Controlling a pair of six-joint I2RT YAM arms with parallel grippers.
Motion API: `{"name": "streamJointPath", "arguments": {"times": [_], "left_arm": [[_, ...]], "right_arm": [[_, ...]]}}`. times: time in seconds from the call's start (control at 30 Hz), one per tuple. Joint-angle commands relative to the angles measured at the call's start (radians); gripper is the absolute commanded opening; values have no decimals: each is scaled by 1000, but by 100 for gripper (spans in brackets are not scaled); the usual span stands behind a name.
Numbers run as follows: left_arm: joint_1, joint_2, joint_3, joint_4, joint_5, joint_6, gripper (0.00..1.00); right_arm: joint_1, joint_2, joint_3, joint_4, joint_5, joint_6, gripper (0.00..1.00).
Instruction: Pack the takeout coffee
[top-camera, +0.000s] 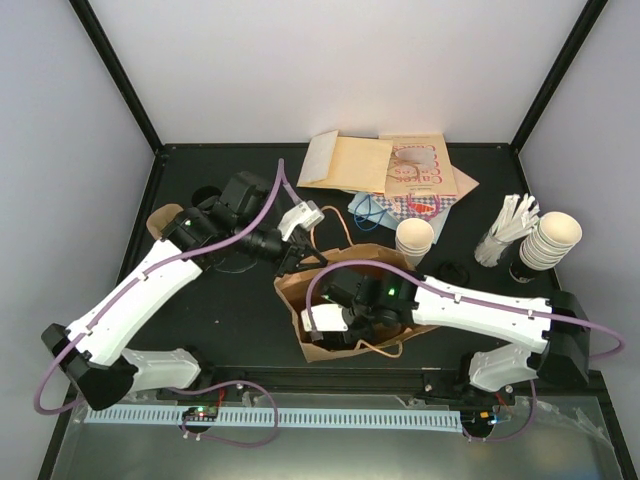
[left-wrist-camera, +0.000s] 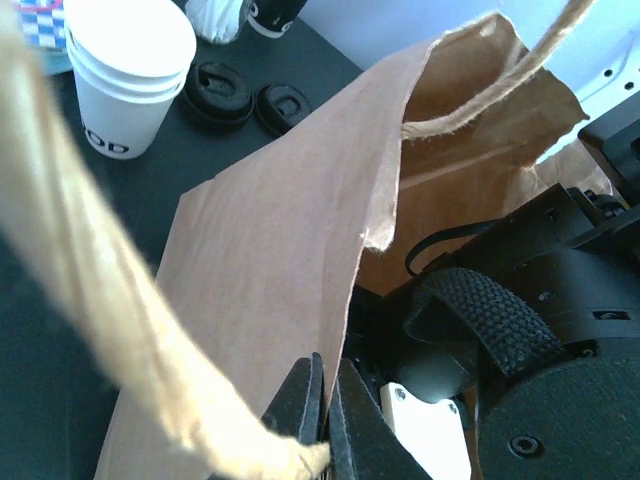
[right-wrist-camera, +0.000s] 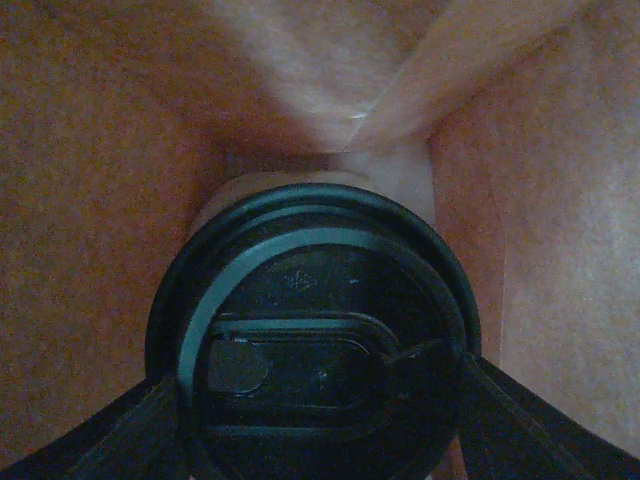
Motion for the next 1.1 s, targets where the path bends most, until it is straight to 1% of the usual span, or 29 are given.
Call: {"name": "streamJointPath", "arguments": {"times": [0.0,0.2,0.37,0.57,0.83,1.07], "left_arm": [[41,13,50,-48,84,-8,2],[94,53,62,-77,93,42,2],[106,101,87,-108,113,89,2],[108,146,119,-152,130,142,2],[110,152,124,-155,117,174,2],[112,148,125,-159,120,190,2]], "right_arm": [[-18,29,9,-42,-56,3,48],[-18,47,-23,-9,-32,12,47],[-17,42,-80,37,2,40,48],[-14,8,-178,114,-13,39,49],[9,-8,-294,214,13,9,47],[36,27,-325,260,57,-26,47]]}}
